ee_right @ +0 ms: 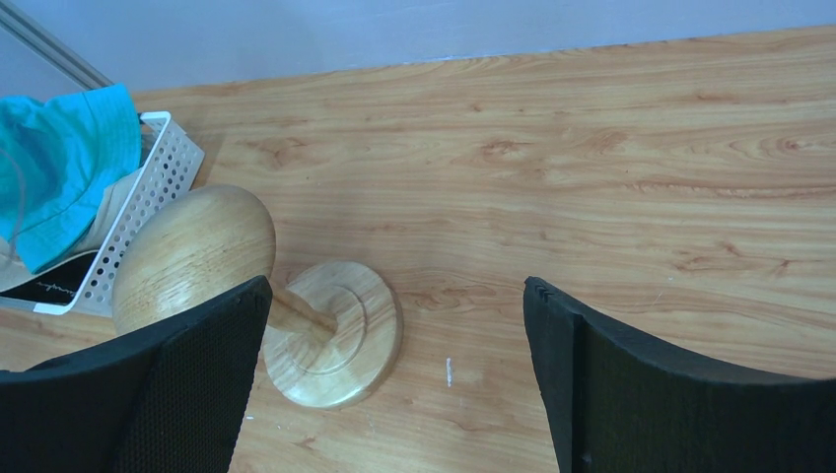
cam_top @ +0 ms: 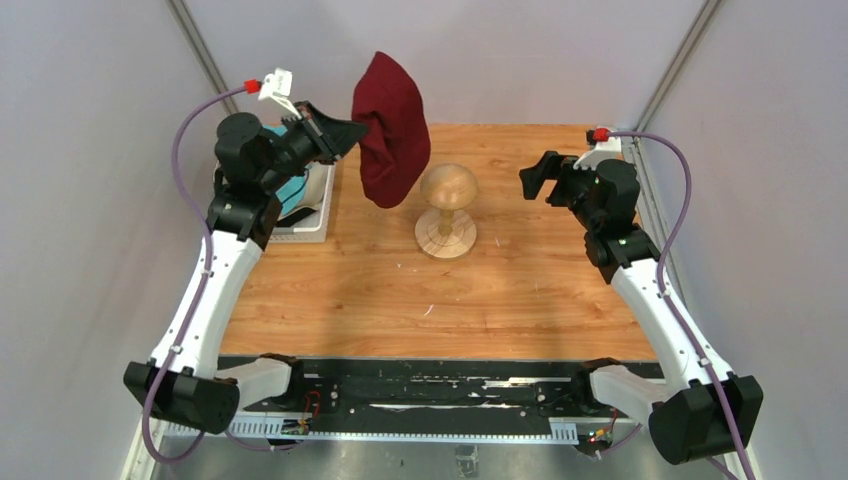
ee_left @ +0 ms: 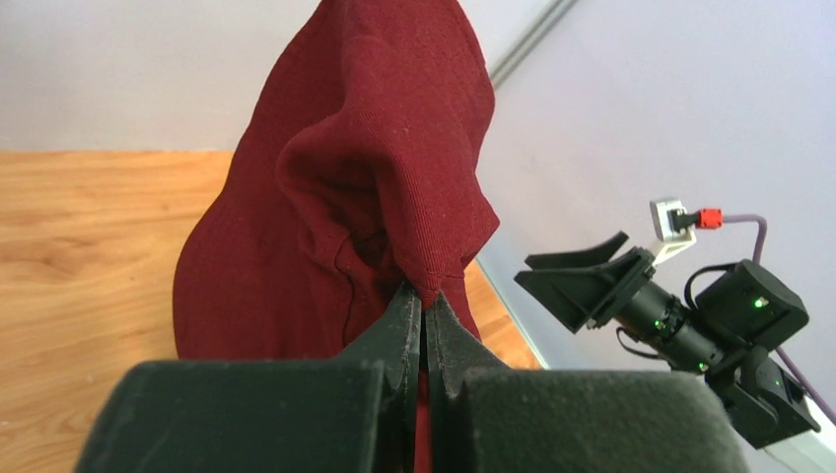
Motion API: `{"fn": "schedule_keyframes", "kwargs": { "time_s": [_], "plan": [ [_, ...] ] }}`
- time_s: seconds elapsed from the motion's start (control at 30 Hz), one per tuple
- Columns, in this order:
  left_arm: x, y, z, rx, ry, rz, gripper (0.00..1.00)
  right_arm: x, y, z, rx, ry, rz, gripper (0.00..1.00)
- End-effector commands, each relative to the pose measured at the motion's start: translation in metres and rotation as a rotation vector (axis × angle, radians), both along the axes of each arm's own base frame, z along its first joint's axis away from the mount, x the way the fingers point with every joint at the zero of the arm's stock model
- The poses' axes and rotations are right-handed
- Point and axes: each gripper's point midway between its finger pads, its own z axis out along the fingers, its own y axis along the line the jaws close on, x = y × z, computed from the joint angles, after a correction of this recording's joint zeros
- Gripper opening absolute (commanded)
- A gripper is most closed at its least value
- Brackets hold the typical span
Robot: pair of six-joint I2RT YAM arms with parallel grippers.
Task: Stack the hats
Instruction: Place the hat on the hat stand.
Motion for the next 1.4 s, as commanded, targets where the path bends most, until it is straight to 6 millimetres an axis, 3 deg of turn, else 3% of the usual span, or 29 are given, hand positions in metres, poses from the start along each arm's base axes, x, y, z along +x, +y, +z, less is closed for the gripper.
{"fn": "schedule_keyframes", "kwargs": {
  "time_s": [0.0,0.37,0.77,1.23,1.37],
  "plan": [
    [0.002,-0.027,0.001,0.02,-0.003,-0.084,0.0,-0.002,-0.006,0.01,0.012,-0.034,-0.023,0.98],
    [0.017,-0.073,-0.037,0.086,0.092,-0.175,0.0,0.0,-0.015,0.005,-0.006,-0.022,-0.069,0.98],
    [0.024,-0.114,-0.054,0.137,0.132,-0.253,0.0,0.001,-0.024,0.001,-0.012,-0.012,-0.108,0.98],
    [0.047,-0.139,-0.094,0.192,0.221,-0.279,0.0,0.002,-0.032,-0.004,-0.008,-0.003,-0.129,0.99],
    [0.051,-0.145,-0.102,0.198,0.236,-0.29,0.05,0.003,-0.033,-0.006,0.006,0.0,-0.125,0.99]
  ]
}}
